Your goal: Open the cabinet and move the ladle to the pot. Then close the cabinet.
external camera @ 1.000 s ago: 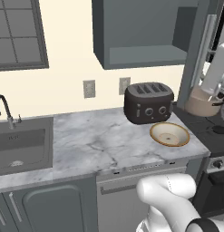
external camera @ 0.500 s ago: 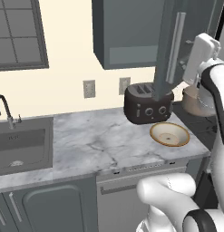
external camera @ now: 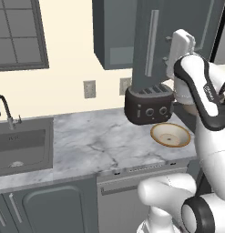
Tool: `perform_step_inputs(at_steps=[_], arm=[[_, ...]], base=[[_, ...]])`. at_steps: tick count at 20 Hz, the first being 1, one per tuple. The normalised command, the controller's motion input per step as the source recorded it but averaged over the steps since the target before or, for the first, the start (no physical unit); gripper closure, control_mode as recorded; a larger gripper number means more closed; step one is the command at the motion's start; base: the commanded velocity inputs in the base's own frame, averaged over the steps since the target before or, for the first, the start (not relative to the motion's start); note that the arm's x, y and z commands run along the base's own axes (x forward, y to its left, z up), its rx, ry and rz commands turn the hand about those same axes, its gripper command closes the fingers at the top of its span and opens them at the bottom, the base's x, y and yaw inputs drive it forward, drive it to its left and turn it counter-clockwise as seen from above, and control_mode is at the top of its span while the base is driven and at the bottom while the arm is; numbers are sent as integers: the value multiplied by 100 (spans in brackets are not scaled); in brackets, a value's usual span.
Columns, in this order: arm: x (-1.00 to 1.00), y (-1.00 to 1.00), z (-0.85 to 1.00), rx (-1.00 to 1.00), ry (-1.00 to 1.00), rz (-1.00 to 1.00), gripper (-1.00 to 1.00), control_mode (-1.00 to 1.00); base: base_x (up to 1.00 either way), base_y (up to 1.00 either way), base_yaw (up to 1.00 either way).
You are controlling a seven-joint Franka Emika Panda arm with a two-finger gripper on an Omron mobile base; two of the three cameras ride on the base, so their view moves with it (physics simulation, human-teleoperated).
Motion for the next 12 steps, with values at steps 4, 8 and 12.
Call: perform_step_inputs(at_steps=[4, 8, 12], arm=[[68, 42, 0, 0, 1, -5, -100, -100], [73, 41, 0, 0, 1, -5, -100, -100], [79, 43, 0, 0, 2, -5, -100, -100]], base=[[0, 0, 0], [0, 0, 0], [0, 0, 0]])
